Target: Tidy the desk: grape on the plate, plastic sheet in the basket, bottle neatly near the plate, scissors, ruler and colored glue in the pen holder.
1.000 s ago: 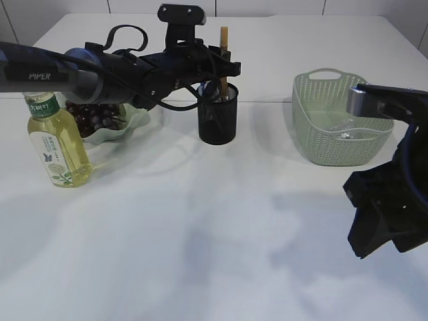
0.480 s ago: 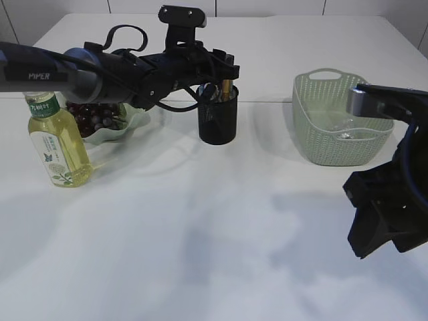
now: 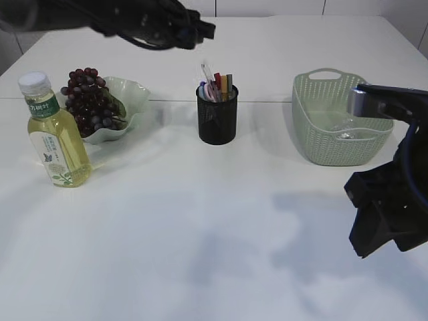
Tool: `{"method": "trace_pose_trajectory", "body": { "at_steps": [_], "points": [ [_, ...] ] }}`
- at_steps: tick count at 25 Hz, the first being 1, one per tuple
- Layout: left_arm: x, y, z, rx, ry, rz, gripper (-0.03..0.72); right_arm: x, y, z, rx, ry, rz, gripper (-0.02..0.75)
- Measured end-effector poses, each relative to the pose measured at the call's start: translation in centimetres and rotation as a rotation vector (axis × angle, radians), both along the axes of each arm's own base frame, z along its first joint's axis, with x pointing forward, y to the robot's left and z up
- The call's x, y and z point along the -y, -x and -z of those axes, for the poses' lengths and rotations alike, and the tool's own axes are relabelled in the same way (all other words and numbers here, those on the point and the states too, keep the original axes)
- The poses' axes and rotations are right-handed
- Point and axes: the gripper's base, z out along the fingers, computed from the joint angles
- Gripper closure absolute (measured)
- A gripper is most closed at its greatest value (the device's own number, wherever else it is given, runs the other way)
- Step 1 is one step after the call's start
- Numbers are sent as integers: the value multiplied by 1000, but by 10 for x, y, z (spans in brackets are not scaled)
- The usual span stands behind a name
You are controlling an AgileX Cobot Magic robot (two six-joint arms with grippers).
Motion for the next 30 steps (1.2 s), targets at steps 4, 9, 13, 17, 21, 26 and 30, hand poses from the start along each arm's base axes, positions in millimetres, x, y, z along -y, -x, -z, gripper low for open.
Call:
{"method": "trace_pose_trajectory", "body": {
  "at_steps": [4,9,13,17,21,26,30],
  "points": [
    [-21,26,-55,-50,-34,-56,328,0,0,0,4,1,0,300],
    [-48,70,-106,-190,-65,-125,327,0,0,0,4,1,0,300],
    [-70,113,-129,-387,-150,-145,327,0,0,0,5,1,-6,300],
    [-81,148,-147,-501,-197,-69,327,0,0,0,8,1,-16,300],
    [-92,172,-173,-442,-188,-21,333,0,0,0,12,2,-32,300],
    [-110,206,-207,-347,-135,-4,342,1,-1,0,17,11,-42,300],
    [-125,239,-223,-291,-104,26,344,1,-1,0,22,13,-63,300]
  ]
}}
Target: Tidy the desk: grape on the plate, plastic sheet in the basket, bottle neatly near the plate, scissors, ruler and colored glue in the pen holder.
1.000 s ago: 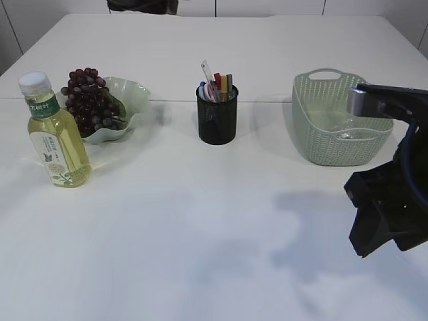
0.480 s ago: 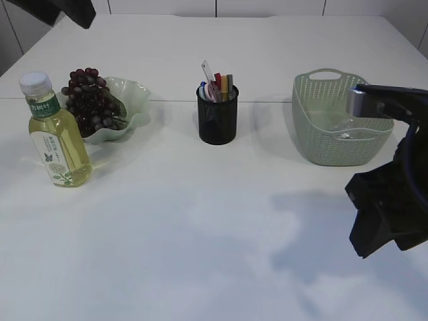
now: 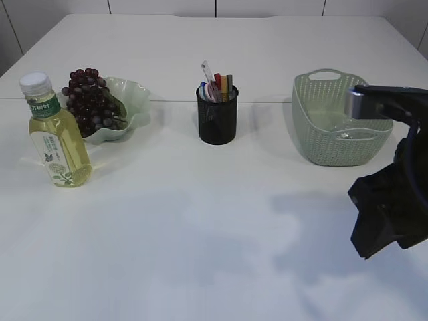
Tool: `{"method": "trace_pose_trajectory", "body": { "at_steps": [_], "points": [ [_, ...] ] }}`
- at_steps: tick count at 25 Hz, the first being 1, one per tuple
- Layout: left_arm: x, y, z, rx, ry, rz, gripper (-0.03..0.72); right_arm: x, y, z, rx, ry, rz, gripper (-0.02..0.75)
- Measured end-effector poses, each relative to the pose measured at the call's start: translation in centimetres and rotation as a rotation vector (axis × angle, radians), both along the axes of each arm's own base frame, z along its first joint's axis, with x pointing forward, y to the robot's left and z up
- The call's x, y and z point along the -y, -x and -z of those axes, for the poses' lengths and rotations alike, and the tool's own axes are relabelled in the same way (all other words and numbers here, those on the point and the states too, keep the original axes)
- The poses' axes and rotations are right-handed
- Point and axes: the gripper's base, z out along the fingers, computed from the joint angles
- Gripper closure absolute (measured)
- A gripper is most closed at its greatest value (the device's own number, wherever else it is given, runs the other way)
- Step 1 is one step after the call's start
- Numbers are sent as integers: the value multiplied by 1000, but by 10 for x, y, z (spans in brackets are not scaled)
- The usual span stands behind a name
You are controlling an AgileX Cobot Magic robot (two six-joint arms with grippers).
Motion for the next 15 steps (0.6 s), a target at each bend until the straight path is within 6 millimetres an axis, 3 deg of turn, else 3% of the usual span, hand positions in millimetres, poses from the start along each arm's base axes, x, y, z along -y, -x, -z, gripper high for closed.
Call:
{"method": "trace_pose_trajectory", "body": {
  "at_steps": [7,15],
  "points": [
    [-35,68,14,11,17,16,246,0,0,0,2,-3,-12,256],
    [-70,146,57,56,116,57,235,-4,4,-3,22,-62,-66,255]
  ]
}}
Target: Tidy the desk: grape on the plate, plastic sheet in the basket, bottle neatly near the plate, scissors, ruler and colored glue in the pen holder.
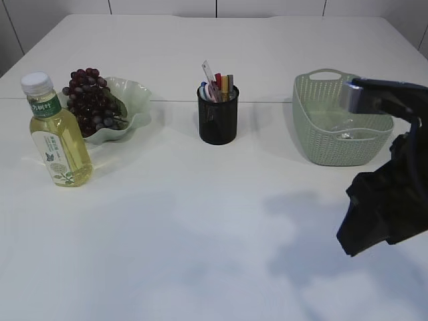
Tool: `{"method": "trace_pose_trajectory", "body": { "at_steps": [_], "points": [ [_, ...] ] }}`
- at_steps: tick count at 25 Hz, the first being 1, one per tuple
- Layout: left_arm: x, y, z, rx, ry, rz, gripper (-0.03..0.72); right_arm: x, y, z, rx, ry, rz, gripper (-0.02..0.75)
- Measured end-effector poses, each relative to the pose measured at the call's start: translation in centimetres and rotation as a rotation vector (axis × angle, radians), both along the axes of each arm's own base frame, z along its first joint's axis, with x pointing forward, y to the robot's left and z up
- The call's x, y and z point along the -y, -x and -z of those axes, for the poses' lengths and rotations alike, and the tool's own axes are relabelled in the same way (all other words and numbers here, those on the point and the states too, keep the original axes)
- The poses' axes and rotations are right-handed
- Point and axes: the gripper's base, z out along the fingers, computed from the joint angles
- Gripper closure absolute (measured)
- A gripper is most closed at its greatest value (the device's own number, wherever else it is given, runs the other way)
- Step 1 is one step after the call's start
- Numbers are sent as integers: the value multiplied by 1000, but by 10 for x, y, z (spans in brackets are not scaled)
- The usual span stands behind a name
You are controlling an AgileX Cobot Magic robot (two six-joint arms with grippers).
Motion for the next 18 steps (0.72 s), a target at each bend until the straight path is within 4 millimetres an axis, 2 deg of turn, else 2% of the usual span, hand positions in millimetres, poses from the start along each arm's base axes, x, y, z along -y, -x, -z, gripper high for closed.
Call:
{"method": "trace_pose_trajectory", "body": {
  "at_steps": [2,5,10,13,16,18],
  "points": [
    [-4,13,12,22,38,26,235,0,5,-5,79,-43,1,255],
    [-6,24,35,43,64,67,235,2,26,-19,247,-113,-10,255],
    [-12,40,65,68,62,105,235,22,80,-42,494,-192,-56,255],
    [-16,49,73,100,45,127,235,41,116,-53,649,-216,-82,255],
    [-19,54,79,116,33,138,235,61,153,-58,811,-229,-95,255],
    [-20,55,86,109,28,140,240,74,174,-53,888,-216,-100,255]
  ]
}}
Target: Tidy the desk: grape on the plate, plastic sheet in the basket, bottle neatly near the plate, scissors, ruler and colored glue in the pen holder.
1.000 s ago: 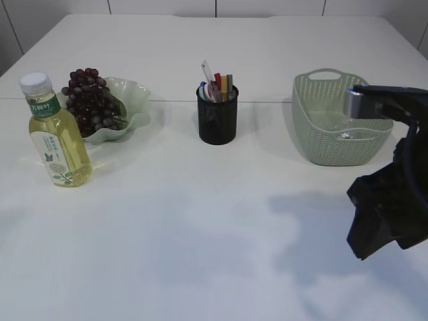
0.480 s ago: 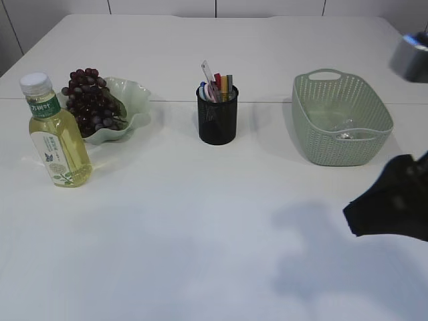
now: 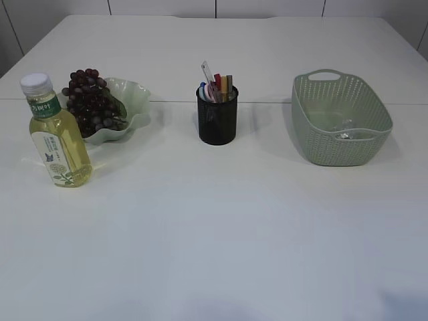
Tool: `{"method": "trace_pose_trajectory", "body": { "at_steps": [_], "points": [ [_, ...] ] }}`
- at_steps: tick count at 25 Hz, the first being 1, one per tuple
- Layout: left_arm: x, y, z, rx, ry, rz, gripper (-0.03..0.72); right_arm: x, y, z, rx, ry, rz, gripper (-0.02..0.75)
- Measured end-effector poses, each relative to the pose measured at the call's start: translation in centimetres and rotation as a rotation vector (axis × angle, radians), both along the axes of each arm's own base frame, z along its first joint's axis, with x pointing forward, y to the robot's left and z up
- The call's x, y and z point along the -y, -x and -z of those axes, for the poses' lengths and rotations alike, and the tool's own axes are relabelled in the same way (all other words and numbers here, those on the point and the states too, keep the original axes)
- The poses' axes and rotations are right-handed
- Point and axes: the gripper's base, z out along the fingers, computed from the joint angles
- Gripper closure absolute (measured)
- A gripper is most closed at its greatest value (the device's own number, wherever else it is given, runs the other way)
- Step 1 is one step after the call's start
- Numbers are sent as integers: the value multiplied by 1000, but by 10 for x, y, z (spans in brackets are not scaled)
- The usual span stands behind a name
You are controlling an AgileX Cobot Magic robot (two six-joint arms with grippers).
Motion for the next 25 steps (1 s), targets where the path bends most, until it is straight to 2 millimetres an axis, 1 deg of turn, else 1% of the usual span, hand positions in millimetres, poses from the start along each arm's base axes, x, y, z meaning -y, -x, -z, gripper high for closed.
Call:
{"method": "trace_pose_trajectory", "body": {
  "at_steps": [2,4,6,7,10,12,13,18,25],
  "points": [
    [-1,2,9,-5,-5,1,247,11,20,8,62,-4,4,255],
    [-2,5,19,-7,-10,3,251,19,35,18,113,-12,7,255],
    [-5,10,28,7,-4,5,253,25,47,31,152,-23,10,255],
    [-7,12,33,14,-1,5,253,26,49,37,156,-22,10,255],
    [-12,22,41,59,25,6,253,26,48,51,125,11,11,255],
    [-16,29,47,84,35,6,253,27,47,55,100,40,12,255],
    [-16,30,50,73,26,10,253,28,47,57,98,54,16,255],
    [-19,26,54,86,-32,-18,253,30,45,62,84,102,32,255],
    [-25,18,58,120,-92,-87,253,33,43,63,76,107,74,255]
  ]
}}
